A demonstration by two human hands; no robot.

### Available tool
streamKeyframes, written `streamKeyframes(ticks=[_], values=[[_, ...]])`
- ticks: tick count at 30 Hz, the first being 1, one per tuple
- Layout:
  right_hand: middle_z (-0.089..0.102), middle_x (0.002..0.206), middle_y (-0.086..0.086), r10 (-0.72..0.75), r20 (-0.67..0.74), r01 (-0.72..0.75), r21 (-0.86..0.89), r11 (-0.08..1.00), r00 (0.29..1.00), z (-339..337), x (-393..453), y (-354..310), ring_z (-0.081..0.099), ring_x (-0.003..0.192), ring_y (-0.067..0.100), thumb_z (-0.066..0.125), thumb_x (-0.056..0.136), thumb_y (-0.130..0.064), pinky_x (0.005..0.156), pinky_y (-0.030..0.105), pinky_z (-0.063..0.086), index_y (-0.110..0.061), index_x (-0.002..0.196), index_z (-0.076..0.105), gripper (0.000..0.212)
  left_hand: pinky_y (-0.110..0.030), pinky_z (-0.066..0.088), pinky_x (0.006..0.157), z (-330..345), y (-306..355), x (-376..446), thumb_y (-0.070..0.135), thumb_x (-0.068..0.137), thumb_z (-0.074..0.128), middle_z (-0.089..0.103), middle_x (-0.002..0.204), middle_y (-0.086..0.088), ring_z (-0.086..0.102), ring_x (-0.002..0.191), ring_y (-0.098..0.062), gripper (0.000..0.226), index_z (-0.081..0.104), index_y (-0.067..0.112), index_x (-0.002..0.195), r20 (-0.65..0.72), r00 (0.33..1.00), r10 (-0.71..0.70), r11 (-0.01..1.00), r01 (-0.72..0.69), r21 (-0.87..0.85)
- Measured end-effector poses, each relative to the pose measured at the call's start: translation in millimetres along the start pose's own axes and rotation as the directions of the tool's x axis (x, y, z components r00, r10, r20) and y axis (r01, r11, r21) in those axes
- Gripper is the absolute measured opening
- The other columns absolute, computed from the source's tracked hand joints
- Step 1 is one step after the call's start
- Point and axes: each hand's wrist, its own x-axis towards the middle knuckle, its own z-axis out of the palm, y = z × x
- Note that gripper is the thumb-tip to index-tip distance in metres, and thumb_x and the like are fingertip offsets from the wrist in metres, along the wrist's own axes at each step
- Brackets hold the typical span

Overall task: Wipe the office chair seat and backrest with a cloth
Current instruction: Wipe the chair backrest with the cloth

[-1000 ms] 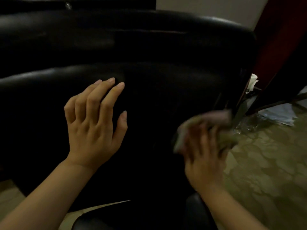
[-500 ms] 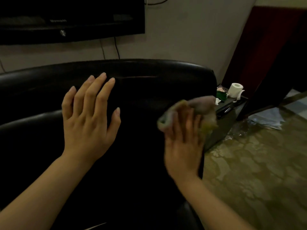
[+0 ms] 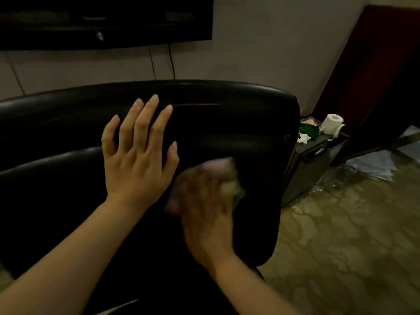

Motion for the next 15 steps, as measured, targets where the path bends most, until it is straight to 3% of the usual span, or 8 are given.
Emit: streamKeyframes(ticks=[2, 4, 5, 7, 9, 10, 13, 15], values=[[-0.004, 0.158, -0.006, -0.325, 0.134, 0.329, -0.010, 0.944, 0.936, 11.4, -42.1, -6.3, 0.017, 0.141, 0.013, 0.043, 0.087, -0.030, 0.114, 0.041, 0.021, -0.032, 0.148, 0.016, 0.067, -0.033, 0.005, 0.109, -3.8, -2.1, -0.8, 0.036, 0.090, 0.035, 0.022, 0.144, -0.006, 0.018, 0.134, -0.022, 0.053, 0.029, 0.015, 0.138, 0.003, 1.000, 0.012, 1.000, -0.012, -0.012], [-0.010, 0.157, -0.009, -0.360, 0.146, 0.372, -0.063, 0.926, 0.921, 1.1, -62.6, 27.3, 0.007, 0.143, 0.008, 0.043, 0.089, -0.029, 0.115, 0.035, 0.008, -0.033, 0.150, 0.006, 0.071, -0.032, 0.004, 0.109, -7.1, -3.1, -1.6, 0.037, 0.089, 0.035, 0.020, 0.144, -0.005, 0.017, 0.134, -0.023, 0.054, 0.029, 0.015, 0.138, 0.011, 1.000, 0.023, 0.999, -0.023, -0.025], [-0.011, 0.157, -0.009, -0.288, 0.114, 0.302, -0.139, 0.943, 0.951, -7.4, -62.4, 45.3, 0.000, 0.144, 0.011, 0.036, 0.096, -0.028, 0.113, 0.038, 0.011, -0.031, 0.150, -0.001, 0.066, -0.032, 0.003, 0.109, -7.4, -2.8, -1.6, 0.037, 0.088, 0.035, 0.019, 0.144, -0.005, 0.017, 0.135, -0.023, 0.055, 0.028, 0.015, 0.138, 0.017, 0.999, 0.030, 0.999, -0.030, -0.035], [-0.007, 0.157, -0.005, 0.016, -0.035, -0.022, -0.182, 0.983, 0.999, -27.6, -37.5, 71.6, -0.001, 0.144, 0.019, 0.015, 0.104, -0.031, 0.109, 0.046, 0.019, -0.027, 0.150, -0.005, 0.051, -0.032, 0.002, 0.110, -5.7, -2.1, -0.8, 0.037, 0.087, 0.036, 0.019, 0.144, -0.006, 0.015, 0.135, -0.023, 0.056, 0.028, 0.015, 0.138, 0.028, 0.999, 0.027, 0.998, -0.026, -0.055], [-0.015, 0.157, -0.006, 0.320, -0.169, -0.331, -0.046, 0.942, 0.932, -35.6, -1.4, 64.4, -0.008, 0.144, 0.019, 0.010, 0.103, -0.035, 0.113, 0.043, 0.009, -0.026, 0.150, -0.008, 0.050, -0.032, 0.003, 0.110, -4.0, -1.9, -0.4, 0.036, 0.088, 0.037, 0.020, 0.145, -0.007, 0.015, 0.135, -0.023, 0.056, 0.027, 0.015, 0.138, 0.033, 0.999, 0.005, 0.999, -0.003, -0.048], [-0.018, 0.156, -0.006, 0.339, -0.190, -0.347, -0.010, 0.938, 0.922, -33.3, 10.7, 49.9, -0.011, 0.144, 0.017, 0.013, 0.103, -0.035, 0.114, 0.041, 0.005, -0.026, 0.149, -0.008, 0.052, -0.033, 0.004, 0.110, -3.6, -1.6, -0.8, 0.036, 0.088, 0.036, 0.021, 0.145, -0.007, 0.016, 0.135, -0.023, 0.055, 0.027, 0.015, 0.139, 0.033, 0.999, -0.004, 0.999, 0.005, -0.038], [-0.004, 0.158, -0.007, -0.050, -0.043, 0.050, -0.004, 0.999, 0.998, -10.4, -6.8, 12.3, -0.002, 0.145, 0.014, 0.035, 0.097, -0.032, 0.109, 0.044, 0.019, -0.032, 0.150, 0.008, 0.060, -0.035, 0.005, 0.110, -6.9, -2.5, -4.0, 0.036, 0.089, 0.035, 0.022, 0.144, -0.006, 0.019, 0.134, -0.023, 0.054, 0.029, 0.014, 0.139, 0.041, 0.999, -0.016, 1.000, 0.016, -0.011], [-0.002, 0.157, -0.012, -0.135, 0.013, 0.135, -0.019, 0.991, 0.991, -16.6, -29.8, 26.2, 0.008, 0.144, 0.011, 0.040, 0.094, -0.034, 0.109, 0.042, 0.023, -0.037, 0.149, 0.006, 0.064, -0.038, 0.005, 0.110, -12.2, -3.1, -3.7, 0.038, 0.089, 0.034, 0.023, 0.143, -0.004, 0.020, 0.134, -0.021, 0.055, 0.028, 0.015, 0.139, 0.043, 0.998, -0.039, 0.999, 0.041, -0.036]])
